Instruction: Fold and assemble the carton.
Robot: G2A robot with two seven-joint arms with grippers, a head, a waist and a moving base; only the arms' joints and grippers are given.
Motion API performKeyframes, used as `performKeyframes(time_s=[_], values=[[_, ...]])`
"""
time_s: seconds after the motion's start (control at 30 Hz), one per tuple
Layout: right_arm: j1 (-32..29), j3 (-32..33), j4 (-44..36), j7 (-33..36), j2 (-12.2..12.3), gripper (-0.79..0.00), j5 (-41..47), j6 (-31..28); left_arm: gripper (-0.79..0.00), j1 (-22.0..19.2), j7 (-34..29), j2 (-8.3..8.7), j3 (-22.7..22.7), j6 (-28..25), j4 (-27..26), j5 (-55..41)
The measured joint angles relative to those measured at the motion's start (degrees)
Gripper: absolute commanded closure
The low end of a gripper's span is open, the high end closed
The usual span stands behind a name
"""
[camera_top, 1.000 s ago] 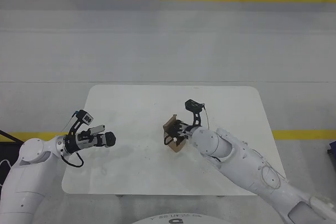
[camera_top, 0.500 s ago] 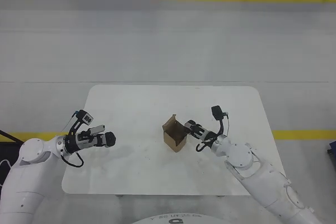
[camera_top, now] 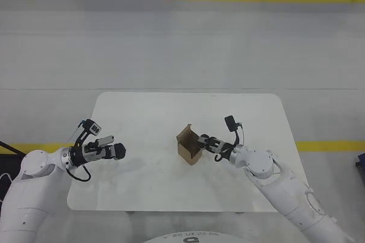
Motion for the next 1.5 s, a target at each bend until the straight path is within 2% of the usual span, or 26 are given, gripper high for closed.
performKeyframes(time_s=[0.13, 0.27, 0.37, 0.5, 0.67, 0.93, 1.17, 1.27, 1.4, 1.5], values=[[1.2, 0.4, 2.0, 1.7, -0.4, 0.0, 3.2, -2.9, -0.785, 0.0, 0.0, 0.0, 0.0, 0.0, 0.0, 0.0], [0.3, 3.6, 3.1, 1.8, -0.3, 0.0, 7.7, -7.7, -0.785, 0.0, 0.0, 0.0, 0.0, 0.0, 0.0, 0.0], [1.5, 3.3, 3.4, 0.3, -0.6, 0.0, 7.0, -4.6, -0.785, 0.0, 0.0, 0.0, 0.0, 0.0, 0.0, 0.0], [5.3, 0.4, 5.8, 3.8, -1.3, 0.0, 5.9, -0.8, -0.785, 0.0, 0.0, 0.0, 0.0, 0.0, 0.0, 0.0], [8.5, -3.2, 8.0, 5.6, -2.2, 0.0, 3.0, 0.8, -0.785, 0.0, 0.0, 0.0, 0.0, 0.0, 0.0, 0.0], [10.1, -6.3, 9.0, 6.2, -3.1, 0.0, -0.2, 2.9, -0.785, 0.0, 0.0, 0.0, 0.0, 0.0, 0.0, 0.0], [8.1, -5.8, 5.8, 3.7, -3.1, 0.0, -2.5, 2.7, -0.785, 0.0, 0.0, 0.0, 0.0, 0.0, 0.0, 0.0], [6.1, -4.2, 3.7, 2.4, -2.8, 0.0, -2.4, 0.9, -0.785, 0.0, 0.0, 0.0, 0.0, 0.0, 0.0, 0.0], [2.1, 1.0, 2.5, 1.7, -2.1, 0.0, 3.4, -5.0, -0.785, 0.0, 0.0, 0.0, 0.0, 0.0, 0.0, 0.0], [2.0, 4.1, 4.2, 4.0, -1.8, 0.0, 7.2, -5.4, -0.785, 0.0, 0.0, 0.0, 0.0, 0.0, 0.0, 0.0]])
